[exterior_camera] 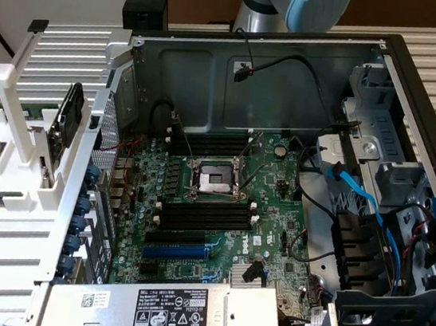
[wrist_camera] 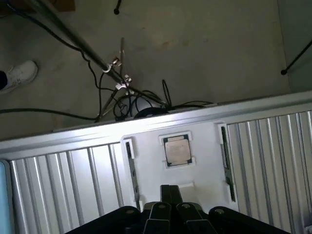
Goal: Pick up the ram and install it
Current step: 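Pick up the ram and move it above insertion slot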
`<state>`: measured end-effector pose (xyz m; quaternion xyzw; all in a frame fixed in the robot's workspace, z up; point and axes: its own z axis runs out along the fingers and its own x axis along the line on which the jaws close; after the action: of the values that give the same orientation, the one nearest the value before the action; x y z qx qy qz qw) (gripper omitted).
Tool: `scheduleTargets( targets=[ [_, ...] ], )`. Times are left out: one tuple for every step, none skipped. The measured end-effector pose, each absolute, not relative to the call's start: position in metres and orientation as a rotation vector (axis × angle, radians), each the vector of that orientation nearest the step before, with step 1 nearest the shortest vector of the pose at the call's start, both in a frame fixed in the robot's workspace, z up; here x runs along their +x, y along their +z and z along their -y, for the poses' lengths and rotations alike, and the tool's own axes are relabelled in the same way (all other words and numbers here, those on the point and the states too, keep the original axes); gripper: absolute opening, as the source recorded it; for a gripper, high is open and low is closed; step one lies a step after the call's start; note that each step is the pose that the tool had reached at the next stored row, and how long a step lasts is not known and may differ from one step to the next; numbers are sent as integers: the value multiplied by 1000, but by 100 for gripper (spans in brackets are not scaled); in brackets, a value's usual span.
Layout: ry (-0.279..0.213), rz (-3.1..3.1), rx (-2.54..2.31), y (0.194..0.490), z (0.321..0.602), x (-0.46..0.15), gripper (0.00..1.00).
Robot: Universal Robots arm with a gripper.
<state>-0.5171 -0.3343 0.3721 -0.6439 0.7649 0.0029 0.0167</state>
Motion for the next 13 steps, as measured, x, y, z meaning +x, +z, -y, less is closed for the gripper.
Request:
scheduleTargets(
  targets=[
    [9,-2369,-2012,370,334,-517,10],
    [9,-2359,-2024,369,335,-517,10],
    [10,-2349,-2035,367,335,-517,10],
    [10,-2337,-2049,365,335,-517,10],
    [10,-2326,-2061,363,335,-517,10],
    [10,-2317,-2072,361,335,-517,10],
    [11,-2308,-2082,360,336,-516,10],
    [11,-2293,-2099,356,337,-516,10],
    [11,-2286,-2106,355,337,-516,10],
    [11,-2280,-2113,354,338,-516,10],
    [11,-2273,-2120,353,341,-516,10],
    [11,-2272,-2121,353,342,-516,10],
    [12,-2271,-2122,352,342,-516,10]
  ],
)
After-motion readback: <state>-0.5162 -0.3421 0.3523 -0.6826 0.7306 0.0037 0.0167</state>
